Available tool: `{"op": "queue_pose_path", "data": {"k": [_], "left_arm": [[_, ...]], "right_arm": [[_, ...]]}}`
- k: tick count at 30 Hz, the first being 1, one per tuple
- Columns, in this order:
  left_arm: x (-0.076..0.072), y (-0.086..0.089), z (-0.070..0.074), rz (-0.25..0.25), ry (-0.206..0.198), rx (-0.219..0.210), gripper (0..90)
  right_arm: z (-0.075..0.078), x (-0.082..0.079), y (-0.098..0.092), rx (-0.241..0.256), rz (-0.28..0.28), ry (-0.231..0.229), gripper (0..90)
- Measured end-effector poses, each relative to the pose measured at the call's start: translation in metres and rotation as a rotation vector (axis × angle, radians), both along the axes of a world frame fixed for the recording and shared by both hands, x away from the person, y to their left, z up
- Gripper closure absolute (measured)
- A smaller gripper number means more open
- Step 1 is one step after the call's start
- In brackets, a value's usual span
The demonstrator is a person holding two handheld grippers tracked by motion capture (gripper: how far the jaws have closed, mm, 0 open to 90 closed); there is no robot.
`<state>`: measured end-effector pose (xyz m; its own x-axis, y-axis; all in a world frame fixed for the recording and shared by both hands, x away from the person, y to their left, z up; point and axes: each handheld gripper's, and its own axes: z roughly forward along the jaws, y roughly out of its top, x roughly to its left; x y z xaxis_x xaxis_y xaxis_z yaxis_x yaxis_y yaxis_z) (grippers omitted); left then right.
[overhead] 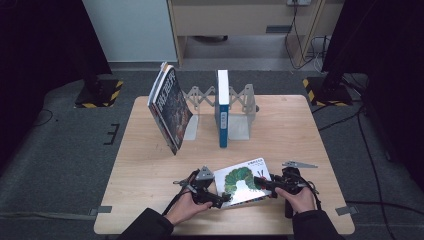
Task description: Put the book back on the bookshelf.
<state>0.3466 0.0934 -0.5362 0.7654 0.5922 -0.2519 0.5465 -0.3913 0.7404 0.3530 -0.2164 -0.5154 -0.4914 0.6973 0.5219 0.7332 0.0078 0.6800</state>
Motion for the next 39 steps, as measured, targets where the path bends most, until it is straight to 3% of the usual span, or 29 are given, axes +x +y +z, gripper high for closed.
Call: {"op": "queue_pose_path", "data": {"k": [9,21,26,30,39], "left_arm": [[0.0,-0.001,0.0,0.001,-0.004,0.003,0.8],[0.001,0.001,0.001,0.013,0.006,-0.006,4.7],[0.002,0.005,0.004,0.028,0.029,-0.019,11.7],[0.003,0.006,0.008,0.034,0.008,-0.016,15.0],[0.004,0.009,0.012,0.043,0.014,-0.052,15.8]], "right_arm": [[-0.005,0.009,0.001,-0.049,0.021,0.028,48.5],[0.001,0.01,-0.003,-0.024,0.018,0.013,61.0],[0.007,0.01,-0.006,0.041,0.011,-0.004,70.2],[0.012,0.009,-0.006,0.1,0.008,-0.017,75.7],[0.021,0.008,-0.003,0.135,0.037,-0.069,80.5]]}}
